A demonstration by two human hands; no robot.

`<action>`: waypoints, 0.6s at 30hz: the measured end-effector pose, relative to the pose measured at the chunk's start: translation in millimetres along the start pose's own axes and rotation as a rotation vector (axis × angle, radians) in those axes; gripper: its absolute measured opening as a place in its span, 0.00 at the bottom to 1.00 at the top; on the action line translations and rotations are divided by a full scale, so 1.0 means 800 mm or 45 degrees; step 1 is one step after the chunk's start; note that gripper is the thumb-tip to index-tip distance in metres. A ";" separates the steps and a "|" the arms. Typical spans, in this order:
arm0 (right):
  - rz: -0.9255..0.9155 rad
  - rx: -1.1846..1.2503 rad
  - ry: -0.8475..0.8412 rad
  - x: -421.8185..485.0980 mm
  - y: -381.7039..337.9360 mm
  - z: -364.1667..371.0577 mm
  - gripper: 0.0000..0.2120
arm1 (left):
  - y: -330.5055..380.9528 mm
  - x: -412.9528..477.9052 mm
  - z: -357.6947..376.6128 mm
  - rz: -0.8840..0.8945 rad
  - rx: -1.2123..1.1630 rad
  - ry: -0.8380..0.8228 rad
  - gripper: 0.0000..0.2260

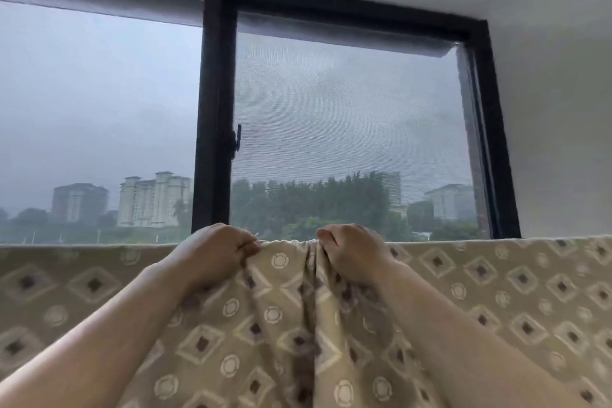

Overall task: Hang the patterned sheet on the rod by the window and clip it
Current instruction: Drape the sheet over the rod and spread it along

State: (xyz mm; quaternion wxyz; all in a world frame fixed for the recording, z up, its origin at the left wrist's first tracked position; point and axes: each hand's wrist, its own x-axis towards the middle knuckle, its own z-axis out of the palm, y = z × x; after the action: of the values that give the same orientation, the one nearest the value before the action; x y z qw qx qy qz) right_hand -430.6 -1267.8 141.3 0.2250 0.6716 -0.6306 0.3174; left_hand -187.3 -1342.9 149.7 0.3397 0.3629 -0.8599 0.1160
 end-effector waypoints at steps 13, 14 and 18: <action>0.066 -0.237 -0.072 -0.002 -0.054 0.003 0.25 | -0.151 -0.081 -0.084 -0.092 -0.010 0.075 0.11; 0.025 -0.237 -0.079 0.002 -0.070 0.006 0.25 | -0.148 -0.082 -0.087 -0.087 -0.024 0.083 0.10; -0.111 -0.172 -0.085 0.012 -0.138 0.028 0.23 | -0.143 -0.083 -0.085 -0.121 -0.021 0.157 0.15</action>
State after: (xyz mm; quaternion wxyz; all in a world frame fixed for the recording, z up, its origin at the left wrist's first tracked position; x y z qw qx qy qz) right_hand -317.7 -1278.8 143.7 0.2624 0.6919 -0.6278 0.2413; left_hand -39.5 -1357.5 150.6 0.4000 0.3927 -0.8201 0.1147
